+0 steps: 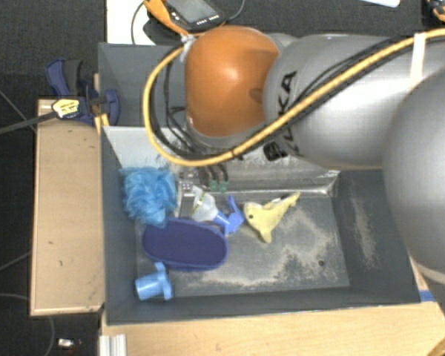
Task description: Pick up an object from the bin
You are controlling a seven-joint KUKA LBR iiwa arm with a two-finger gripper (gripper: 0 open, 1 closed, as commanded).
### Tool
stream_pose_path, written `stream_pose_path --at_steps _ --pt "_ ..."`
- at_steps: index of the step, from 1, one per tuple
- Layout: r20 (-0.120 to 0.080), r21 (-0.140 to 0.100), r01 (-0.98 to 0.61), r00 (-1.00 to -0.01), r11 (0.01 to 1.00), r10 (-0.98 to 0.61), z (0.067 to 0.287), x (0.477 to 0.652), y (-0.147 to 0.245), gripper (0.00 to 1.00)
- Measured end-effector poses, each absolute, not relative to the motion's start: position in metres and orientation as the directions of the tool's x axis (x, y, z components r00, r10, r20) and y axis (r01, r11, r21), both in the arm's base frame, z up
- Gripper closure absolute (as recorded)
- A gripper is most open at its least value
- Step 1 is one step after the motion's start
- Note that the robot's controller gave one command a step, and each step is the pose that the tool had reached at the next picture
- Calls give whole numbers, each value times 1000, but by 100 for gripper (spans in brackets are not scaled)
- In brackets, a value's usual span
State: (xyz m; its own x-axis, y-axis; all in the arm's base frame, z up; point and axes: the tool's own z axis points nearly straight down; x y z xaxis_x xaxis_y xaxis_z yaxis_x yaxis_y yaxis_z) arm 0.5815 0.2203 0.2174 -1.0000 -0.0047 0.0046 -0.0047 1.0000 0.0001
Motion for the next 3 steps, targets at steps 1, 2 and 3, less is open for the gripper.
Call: stream_pose_path --at_steps 1,2,3 --pt "-3 2 2 -1000 1000 2 223 583 219 0" --pt "-4 3 -2 -1000 1000 -2 121 540 192 0" --pt "-9 6 69 -998 998 69 136 518 196 0"
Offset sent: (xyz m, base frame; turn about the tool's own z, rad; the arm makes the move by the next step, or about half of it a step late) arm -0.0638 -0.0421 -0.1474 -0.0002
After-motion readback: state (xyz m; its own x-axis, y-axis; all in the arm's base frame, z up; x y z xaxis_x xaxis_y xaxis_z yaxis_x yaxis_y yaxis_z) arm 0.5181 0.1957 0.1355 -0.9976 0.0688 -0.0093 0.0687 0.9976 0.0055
